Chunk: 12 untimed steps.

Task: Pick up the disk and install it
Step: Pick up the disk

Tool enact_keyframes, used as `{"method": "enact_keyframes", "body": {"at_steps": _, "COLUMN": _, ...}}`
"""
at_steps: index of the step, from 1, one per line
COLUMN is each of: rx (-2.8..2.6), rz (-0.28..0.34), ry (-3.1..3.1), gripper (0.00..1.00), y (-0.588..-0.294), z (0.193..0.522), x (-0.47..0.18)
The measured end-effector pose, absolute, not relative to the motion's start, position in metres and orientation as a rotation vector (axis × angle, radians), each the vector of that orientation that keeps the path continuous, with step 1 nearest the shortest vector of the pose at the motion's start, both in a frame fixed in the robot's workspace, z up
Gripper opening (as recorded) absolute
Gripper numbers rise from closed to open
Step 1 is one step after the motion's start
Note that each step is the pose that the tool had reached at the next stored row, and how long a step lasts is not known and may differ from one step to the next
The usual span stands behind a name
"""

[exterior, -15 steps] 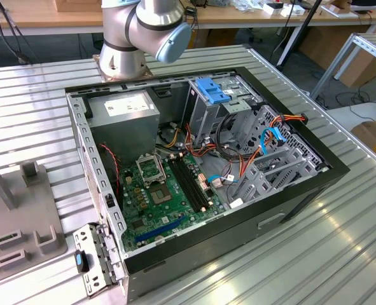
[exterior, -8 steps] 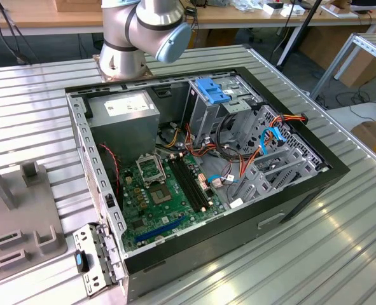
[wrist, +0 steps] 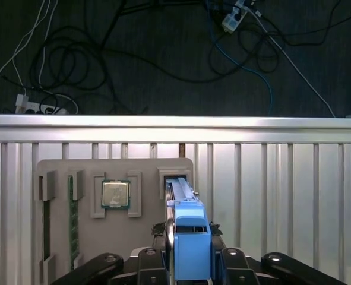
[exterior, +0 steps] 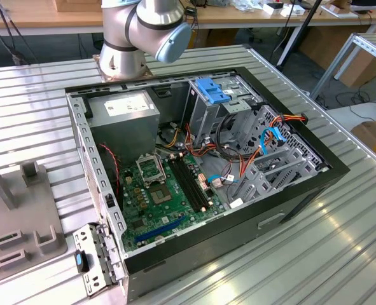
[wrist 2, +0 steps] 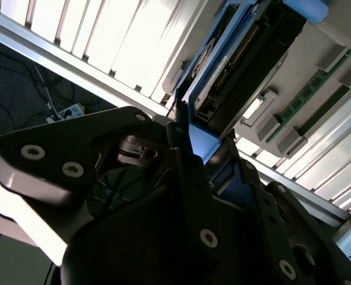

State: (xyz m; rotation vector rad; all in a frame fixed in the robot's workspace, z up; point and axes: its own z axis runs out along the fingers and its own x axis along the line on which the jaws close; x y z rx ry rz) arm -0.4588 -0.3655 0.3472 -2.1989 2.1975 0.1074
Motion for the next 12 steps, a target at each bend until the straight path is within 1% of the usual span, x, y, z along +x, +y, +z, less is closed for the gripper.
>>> {"method": "enact_keyframes", "body": {"at_steps": 12, "rx": -2.199, "rz": 0.108, "ry": 2.198, "gripper": 0.36, "y": -0.3656, "z": 0.3484, "x": -0.4588}}
